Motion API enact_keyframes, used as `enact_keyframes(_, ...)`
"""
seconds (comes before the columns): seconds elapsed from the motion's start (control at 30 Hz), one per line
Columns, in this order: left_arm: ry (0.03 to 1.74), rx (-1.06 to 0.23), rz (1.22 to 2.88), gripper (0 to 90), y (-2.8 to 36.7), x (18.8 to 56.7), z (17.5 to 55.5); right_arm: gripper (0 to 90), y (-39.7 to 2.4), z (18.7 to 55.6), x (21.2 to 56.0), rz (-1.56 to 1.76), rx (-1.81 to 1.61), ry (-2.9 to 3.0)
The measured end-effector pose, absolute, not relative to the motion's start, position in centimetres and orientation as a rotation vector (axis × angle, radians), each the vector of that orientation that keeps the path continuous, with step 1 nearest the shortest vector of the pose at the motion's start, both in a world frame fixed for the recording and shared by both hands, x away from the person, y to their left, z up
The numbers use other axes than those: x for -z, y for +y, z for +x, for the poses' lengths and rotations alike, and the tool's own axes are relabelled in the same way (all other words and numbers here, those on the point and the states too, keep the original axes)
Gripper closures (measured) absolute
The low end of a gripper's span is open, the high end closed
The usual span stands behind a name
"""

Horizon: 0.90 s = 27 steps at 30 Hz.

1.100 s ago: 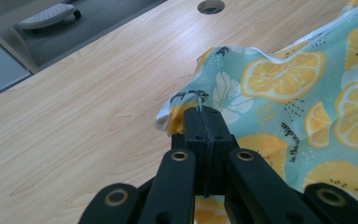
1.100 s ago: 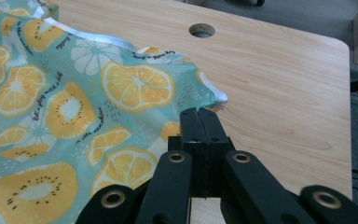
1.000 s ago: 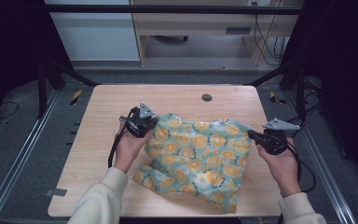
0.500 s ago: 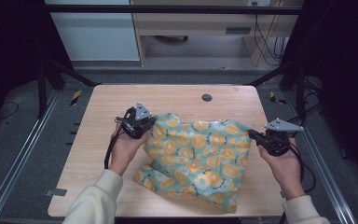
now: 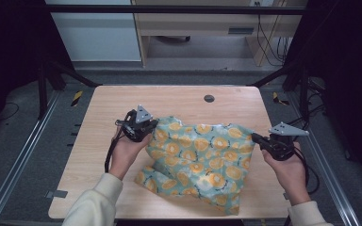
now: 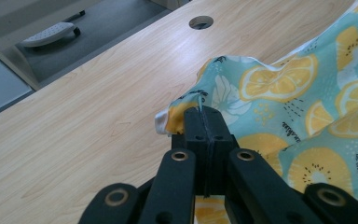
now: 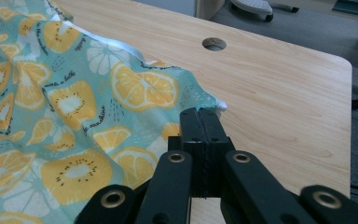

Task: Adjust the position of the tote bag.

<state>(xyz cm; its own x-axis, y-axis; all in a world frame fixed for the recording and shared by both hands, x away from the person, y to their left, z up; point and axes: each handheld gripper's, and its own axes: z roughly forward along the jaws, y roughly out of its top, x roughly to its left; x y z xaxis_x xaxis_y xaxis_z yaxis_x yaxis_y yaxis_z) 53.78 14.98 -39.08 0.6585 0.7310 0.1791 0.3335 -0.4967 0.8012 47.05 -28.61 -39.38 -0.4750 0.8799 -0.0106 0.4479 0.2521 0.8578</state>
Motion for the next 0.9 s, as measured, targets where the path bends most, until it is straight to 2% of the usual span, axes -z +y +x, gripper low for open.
enact_keyframes(0.9, 0.786, -0.623, 2.071, 90.0, 15.9, 39.8, 50.3, 90.0, -27.9, 43.9, 40.1, 1.127, -1.168, 2.057)
